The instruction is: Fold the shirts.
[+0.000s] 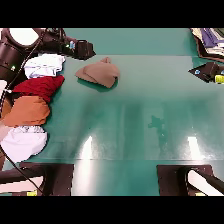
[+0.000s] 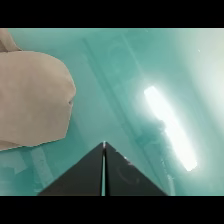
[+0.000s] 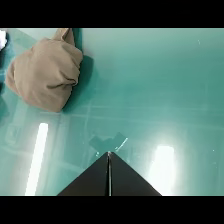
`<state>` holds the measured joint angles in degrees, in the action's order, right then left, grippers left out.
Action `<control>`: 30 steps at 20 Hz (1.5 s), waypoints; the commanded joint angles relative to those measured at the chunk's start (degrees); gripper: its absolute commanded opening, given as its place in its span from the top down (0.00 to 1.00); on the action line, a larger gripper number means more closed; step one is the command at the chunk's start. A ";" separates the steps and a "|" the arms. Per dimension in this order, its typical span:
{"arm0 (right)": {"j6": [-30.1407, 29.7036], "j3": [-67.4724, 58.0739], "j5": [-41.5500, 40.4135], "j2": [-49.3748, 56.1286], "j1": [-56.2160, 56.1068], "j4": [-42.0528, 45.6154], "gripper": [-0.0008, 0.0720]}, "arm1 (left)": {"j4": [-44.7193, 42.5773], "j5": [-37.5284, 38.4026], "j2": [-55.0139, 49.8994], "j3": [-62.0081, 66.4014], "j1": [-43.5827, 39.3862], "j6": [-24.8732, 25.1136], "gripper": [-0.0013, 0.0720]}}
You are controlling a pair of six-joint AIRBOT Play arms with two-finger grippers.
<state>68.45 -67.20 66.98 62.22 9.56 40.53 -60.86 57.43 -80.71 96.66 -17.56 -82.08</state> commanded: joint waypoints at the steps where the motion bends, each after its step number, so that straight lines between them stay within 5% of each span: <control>1: 0.02 0.00 0.02 -0.04 -0.04 0.00 0.97 | 0.00 0.00 0.00 0.00 -0.02 0.00 0.95; 13: 0.02 0.00 0.00 -0.04 -0.04 -0.04 0.97 | -1.11 -4.52 -0.17 0.00 -0.02 0.11 0.92; 15: 0.02 0.00 0.04 -0.02 -0.07 -0.11 0.97 | -5.95 -5.88 -1.68 -0.02 0.00 -1.07 0.18; 18: 0.02 0.00 0.26 -0.04 -0.04 -0.07 0.97 | -13.77 -2.45 -7.93 -0.02 0.00 -6.45 0.17; 23: 0.02 0.02 1.16 -0.04 -0.07 -0.07 0.97 | -11.80 0.09 -21.44 0.00 1.09 -10.03 0.17; 30: 0.04 0.04 2.75 -0.04 -0.85 -0.09 0.97 | -5.53 -9.70 -25.53 0.00 1.77 -10.54 0.18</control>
<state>68.45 -67.18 69.21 62.22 9.08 40.47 -67.92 52.03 -104.95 96.66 -15.99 -92.12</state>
